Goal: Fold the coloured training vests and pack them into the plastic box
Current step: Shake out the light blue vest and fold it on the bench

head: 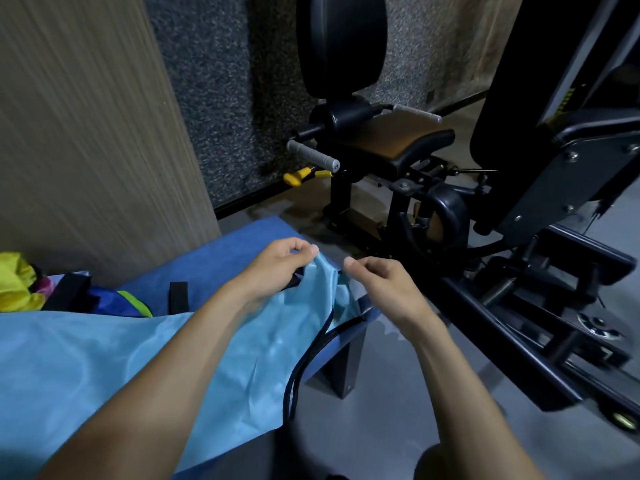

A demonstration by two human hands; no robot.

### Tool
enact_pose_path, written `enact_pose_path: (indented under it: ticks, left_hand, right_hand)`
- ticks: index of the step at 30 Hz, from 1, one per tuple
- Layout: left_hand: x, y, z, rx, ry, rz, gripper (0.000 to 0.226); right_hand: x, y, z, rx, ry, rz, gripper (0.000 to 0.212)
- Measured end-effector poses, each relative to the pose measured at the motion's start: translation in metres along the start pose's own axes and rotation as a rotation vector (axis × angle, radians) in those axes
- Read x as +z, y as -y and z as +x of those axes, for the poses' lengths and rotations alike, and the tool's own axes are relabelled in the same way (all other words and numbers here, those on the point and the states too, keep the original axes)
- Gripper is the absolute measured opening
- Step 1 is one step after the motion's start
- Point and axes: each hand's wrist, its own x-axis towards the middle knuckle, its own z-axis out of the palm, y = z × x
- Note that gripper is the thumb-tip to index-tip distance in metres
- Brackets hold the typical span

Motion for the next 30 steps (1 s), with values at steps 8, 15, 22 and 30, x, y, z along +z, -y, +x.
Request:
enact_pose_path:
  ticks: [8,15,22,30]
  left_hand:
    - [0.006,-0.001,0.006,-0.061,-0.043,0.028,0.029]
    - [0.014,-0.003,0.005,-0.09,-0.068,0.047,0.033]
    - [0.018,-0.003,0.008,-0.09,-0.137,0.131,0.024]
    - [0.034,0.0,0.008,-0.024,-0.065,0.095,0.022]
  right_hand:
    - [0.004,0.007,-0.019,-0.151,0.065,-0.131,0.029]
    - [0.024,0.012,-0.036,-0.168,0.101,-0.534,0.056]
    - [0.039,0.011,-0.039,-0.353,-0.202,-0.748,0.028]
    - [-0.008,-0.007,-0.036,0.179,-0.2,-0.378,0.01]
